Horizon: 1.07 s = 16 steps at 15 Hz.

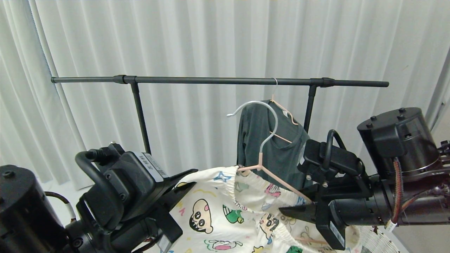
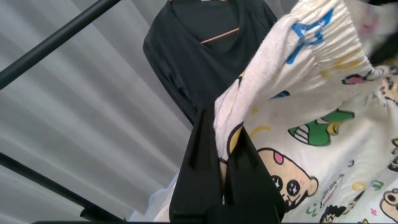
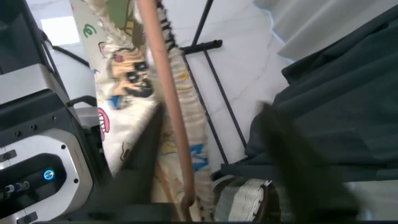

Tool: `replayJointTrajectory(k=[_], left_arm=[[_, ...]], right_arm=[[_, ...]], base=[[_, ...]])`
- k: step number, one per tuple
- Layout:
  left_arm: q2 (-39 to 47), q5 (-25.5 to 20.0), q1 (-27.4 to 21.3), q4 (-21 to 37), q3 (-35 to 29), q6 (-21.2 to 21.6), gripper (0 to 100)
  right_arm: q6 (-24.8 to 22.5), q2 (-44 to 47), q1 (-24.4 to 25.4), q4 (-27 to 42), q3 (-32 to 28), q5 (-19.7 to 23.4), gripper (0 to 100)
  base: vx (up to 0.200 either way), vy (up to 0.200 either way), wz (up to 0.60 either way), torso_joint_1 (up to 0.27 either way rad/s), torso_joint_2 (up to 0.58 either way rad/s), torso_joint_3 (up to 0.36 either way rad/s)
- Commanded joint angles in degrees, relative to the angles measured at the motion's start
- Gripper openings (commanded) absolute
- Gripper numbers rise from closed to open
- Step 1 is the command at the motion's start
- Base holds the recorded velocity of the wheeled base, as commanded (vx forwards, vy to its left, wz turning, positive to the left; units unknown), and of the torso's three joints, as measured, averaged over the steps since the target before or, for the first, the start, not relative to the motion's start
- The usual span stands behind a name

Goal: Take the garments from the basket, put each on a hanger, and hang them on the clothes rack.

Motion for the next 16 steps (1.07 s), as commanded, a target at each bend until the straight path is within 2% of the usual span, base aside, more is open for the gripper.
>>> replayJointTrajectory(k=[1, 8, 9, 11, 13, 16], left_arm=[[-0.09, 0.03, 0.0, 0.0, 0.03, 0.01, 0], [0.09, 0.03, -0.09, 0.0, 0.03, 0.01, 0], [0.09, 0.03, -0.09, 0.0, 0.03, -0.43, 100], [-0.35, 0.03, -0.09, -0.18, -0.41, -1.84, 100], [-0.97, 0.03, 0.0, -1.41, -0.41, -6.23, 100], [-2.28, 0.03, 0.09, -1.94, 0.12, -7.02, 100]], right_arm=[[-0.02, -0.1, -0.03, -0.05, -0.02, 0.01, 0], [-0.02, -3.18, 0.32, -0.31, 0.07, 0.28, 0], [-0.11, -4.06, 0.32, -0.22, 0.07, 0.28, 0], [-0.19, -5.64, 0.41, -0.31, -0.02, 0.28, 0], [-0.28, -7.49, 0.41, -0.14, 0.07, 0.19, 0], [-0.11, -9.07, -1.17, -0.05, 1.56, -0.08, 0]], base=[[0.0, 0.0, 0.0, 0.0, 0.0, 0.0], [0.0, 0.0, 0.0, 0.0, 0.0, 0.0], [0.0, 0.0, 0.0, 0.0, 0.0, 0.0], [0.0, 0.0, 0.0, 0.0, 0.0, 0.0], [0.0, 0.0, 0.0, 0.0, 0.0, 0.0], [0.0, 0.0, 0.0, 0.0, 0.0, 0.0]])
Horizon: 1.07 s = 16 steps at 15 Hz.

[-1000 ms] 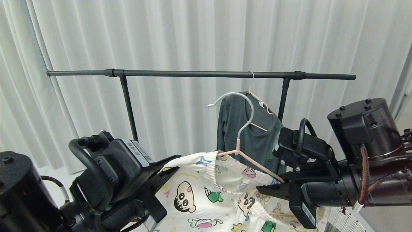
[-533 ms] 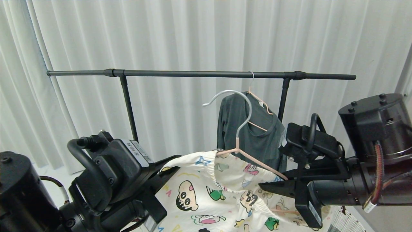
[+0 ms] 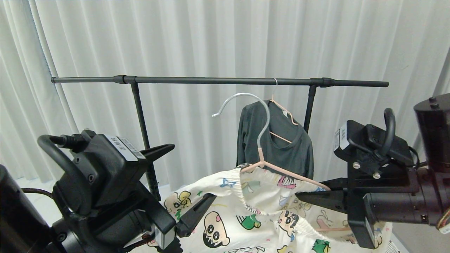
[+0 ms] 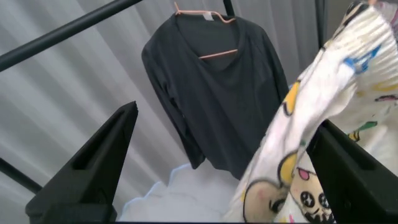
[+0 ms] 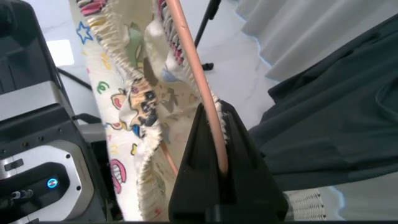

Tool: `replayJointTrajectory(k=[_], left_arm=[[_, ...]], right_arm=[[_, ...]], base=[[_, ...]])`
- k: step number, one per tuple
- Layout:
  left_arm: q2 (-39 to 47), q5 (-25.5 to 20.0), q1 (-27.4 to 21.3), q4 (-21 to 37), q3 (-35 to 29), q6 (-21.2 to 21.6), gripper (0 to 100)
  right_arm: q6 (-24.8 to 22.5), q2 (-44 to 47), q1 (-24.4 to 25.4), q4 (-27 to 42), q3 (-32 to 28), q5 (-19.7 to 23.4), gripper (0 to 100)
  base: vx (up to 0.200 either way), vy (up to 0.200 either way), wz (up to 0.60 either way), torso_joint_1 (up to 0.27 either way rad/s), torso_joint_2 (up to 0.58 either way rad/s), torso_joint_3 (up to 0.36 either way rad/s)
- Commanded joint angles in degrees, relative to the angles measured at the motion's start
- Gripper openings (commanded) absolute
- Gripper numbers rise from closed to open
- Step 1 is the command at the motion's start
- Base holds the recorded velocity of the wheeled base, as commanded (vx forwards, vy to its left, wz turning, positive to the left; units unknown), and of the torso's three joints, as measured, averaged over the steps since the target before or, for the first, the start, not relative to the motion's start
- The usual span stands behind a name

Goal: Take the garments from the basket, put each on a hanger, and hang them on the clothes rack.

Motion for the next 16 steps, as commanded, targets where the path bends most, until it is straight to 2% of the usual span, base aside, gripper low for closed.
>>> replayJointTrajectory(k=[1, 6, 8, 11, 13, 16], left_arm=[[-1.24, 0.02, 0.15, 0.04, 0.27, -0.12, 100], [-2.99, 0.02, 3.76, 0.04, 2.9, -0.3, 100], [-3.08, 0.02, 5.34, 0.04, 4.4, -2.41, 100], [-2.12, -0.95, 12.54, 0.04, 11.25, -4.87, 100], [-1.94, -6.75, 15.01, 0.04, 15.65, -5.57, 100], [-0.88, -13.17, 19.22, 0.04, 16.61, -5.84, 100]], right_arm=[[0.03, -2.0, -1.7, 0.01, 1.18, -0.11, 0], [-0.06, -3.41, -6.97, -0.16, 1.53, -3.89, 0], [0.03, -3.76, -7.85, -0.34, 1.53, -3.98, 0], [-0.15, -4.55, -7.94, -1.66, 1.62, -3.89, 0], [-0.15, -4.55, -7.94, -2.62, 2.14, -3.81, 0], [-0.59, -4.64, -7.32, -5.17, 3.37, -2.58, 0]], base=[[0.0, 0.0, 0.0, 0.0, 0.0, 0.0], [0.0, 0.0, 0.0, 0.0, 0.0, 0.0], [0.0, 0.0, 0.0, 0.0, 0.0, 0.0], [0.0, 0.0, 0.0, 0.0, 0.0, 0.0], [0.0, 0.0, 0.0, 0.0, 0.0, 0.0], [0.0, 0.0, 0.0, 0.0, 0.0, 0.0]])
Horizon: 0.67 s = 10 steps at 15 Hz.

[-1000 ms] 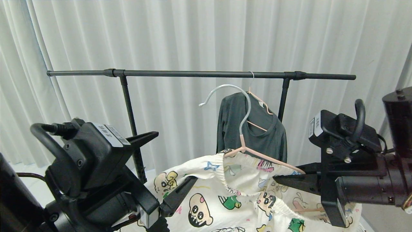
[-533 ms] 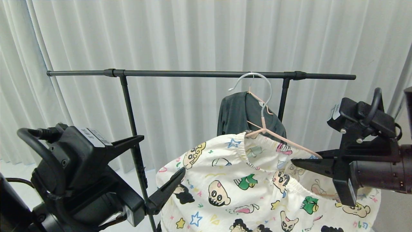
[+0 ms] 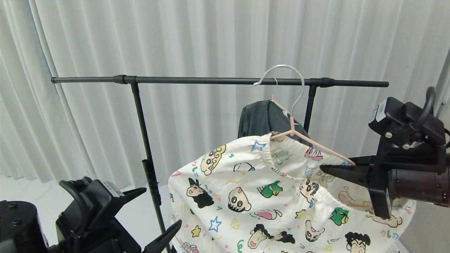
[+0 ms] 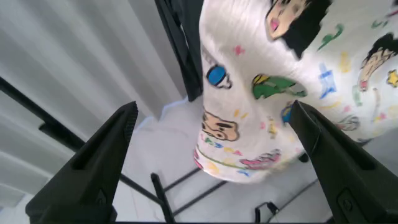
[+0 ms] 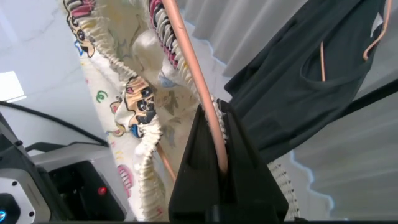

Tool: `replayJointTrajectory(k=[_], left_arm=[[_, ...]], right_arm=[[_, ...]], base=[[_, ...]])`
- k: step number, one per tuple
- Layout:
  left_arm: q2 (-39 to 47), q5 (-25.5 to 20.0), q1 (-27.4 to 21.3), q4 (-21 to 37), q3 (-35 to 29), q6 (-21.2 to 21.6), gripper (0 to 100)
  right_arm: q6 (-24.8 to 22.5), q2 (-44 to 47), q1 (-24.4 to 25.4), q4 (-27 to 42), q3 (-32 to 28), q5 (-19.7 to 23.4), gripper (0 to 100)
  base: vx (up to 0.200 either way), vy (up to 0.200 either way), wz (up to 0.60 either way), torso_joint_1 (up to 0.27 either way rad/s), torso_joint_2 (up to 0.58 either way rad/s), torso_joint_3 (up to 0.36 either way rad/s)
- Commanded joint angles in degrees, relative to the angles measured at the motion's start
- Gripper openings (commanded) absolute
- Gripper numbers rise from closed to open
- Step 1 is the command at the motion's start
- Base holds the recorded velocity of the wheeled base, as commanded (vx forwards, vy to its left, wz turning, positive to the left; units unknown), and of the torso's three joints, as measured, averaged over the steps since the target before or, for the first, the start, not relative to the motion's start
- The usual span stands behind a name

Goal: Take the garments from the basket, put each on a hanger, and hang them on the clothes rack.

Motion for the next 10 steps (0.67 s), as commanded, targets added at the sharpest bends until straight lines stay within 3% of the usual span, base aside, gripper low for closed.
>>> replayJointTrajectory(k=[1, 10], left_arm=[[1.89, -1.5, 3.06, -0.05, 0.46, -0.01, 100], [3.3, -1.68, 3.67, -0.05, 0.63, -0.1, 100]], right_arm=[[-0.15, -0.24, 0.86, -1.54, 1.32, 1.57, 0], [-0.15, -0.33, 1.03, -2.42, 1.76, 2.1, 0]], base=[[0.0, 0.0, 0.0, 0.0, 0.0, 0.0], [0.0, 0.0, 0.0, 0.0, 0.0, 0.0]])
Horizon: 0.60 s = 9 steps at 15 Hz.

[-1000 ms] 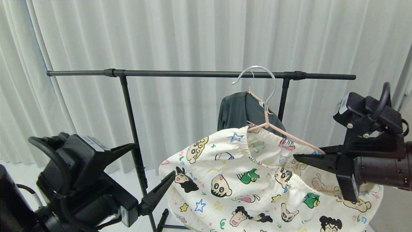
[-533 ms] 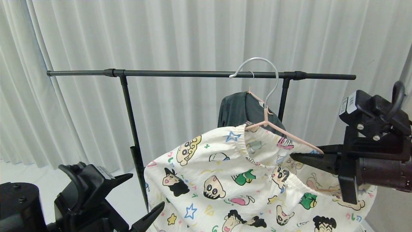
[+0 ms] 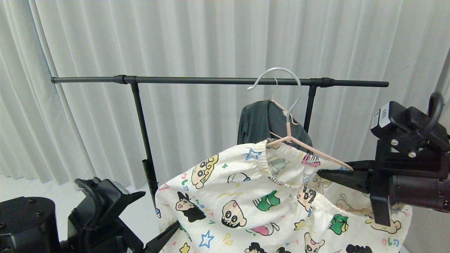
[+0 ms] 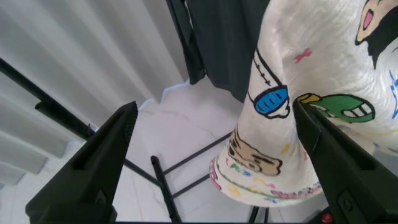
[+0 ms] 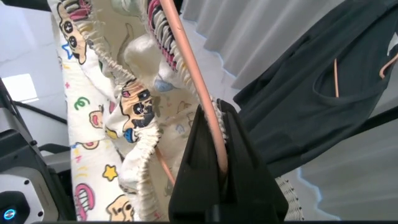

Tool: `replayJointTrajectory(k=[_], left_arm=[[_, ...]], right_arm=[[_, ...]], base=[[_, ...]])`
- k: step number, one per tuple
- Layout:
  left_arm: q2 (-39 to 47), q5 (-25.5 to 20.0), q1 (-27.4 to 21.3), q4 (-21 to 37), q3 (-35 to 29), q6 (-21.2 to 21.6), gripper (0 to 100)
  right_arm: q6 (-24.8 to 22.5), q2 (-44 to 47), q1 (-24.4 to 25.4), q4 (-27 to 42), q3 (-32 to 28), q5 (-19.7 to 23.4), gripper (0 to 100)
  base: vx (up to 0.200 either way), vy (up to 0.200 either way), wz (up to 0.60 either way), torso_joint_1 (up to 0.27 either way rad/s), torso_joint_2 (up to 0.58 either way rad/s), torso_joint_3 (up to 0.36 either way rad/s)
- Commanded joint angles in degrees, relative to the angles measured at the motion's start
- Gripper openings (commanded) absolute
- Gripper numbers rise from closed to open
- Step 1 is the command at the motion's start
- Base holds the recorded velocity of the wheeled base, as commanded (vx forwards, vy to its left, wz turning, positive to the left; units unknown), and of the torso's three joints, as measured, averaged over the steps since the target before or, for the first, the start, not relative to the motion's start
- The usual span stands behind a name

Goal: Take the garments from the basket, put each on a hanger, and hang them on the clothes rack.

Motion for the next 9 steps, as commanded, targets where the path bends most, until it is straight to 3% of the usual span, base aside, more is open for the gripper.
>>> replayJointTrajectory(k=[1, 5, 9], left_arm=[[0.24, 0.01, -0.06, -0.02, -0.07, -0.01, 0], [0.15, 0.36, 1.0, -0.02, -0.24, -0.01, 0], [-0.81, 0.8, 7.59, -0.11, 0.2, 0.25, 0]], right_arm=[[0.03, -0.03, 0.01, -0.02, -0.02, 0.1, 0], [0.03, -1.0, -0.61, 0.42, 0.86, -1.13, 0], [0.3, -0.91, -2.01, 0.69, 0.86, -5.88, 0]], base=[[0.0, 0.0, 0.0, 0.0, 0.0, 0.0], [0.0, 0.0, 0.0, 0.0, 0.0, 0.0], [0.0, 0.0, 0.0, 0.0, 0.0, 0.0]])
